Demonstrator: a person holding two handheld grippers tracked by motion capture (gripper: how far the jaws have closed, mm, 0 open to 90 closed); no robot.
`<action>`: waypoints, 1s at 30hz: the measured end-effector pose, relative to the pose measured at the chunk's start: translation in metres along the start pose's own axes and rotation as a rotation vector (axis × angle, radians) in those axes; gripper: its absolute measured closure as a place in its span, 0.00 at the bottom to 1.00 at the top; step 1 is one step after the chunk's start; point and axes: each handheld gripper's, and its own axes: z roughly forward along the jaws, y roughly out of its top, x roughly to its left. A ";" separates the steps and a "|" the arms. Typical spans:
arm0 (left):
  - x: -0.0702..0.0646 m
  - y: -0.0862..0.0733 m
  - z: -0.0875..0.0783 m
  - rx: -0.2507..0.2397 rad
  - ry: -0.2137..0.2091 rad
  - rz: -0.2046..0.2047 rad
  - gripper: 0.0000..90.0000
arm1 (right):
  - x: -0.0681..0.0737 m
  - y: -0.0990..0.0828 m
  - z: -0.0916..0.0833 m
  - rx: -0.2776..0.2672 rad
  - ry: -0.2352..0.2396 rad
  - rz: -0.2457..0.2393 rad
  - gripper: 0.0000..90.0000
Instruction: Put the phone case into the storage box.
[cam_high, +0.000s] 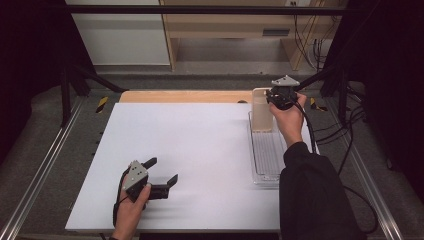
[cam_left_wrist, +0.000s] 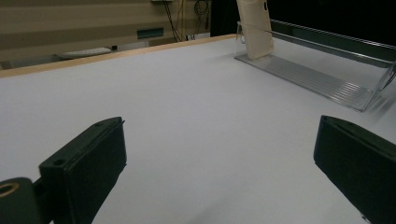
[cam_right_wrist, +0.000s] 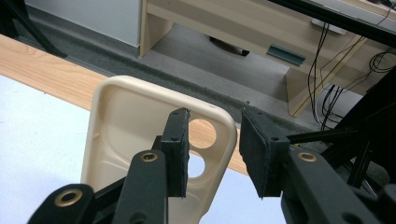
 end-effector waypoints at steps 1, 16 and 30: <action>0.000 0.000 0.000 0.000 0.000 0.000 0.03 | 0.000 0.000 0.000 0.001 -0.001 0.000 0.70; 0.000 0.000 0.000 -0.001 -0.001 0.000 0.03 | -0.004 0.000 -0.001 0.004 -0.001 0.012 0.67; 0.000 0.000 0.000 -0.002 -0.001 0.001 0.03 | -0.001 -0.001 0.001 0.029 0.002 0.019 0.51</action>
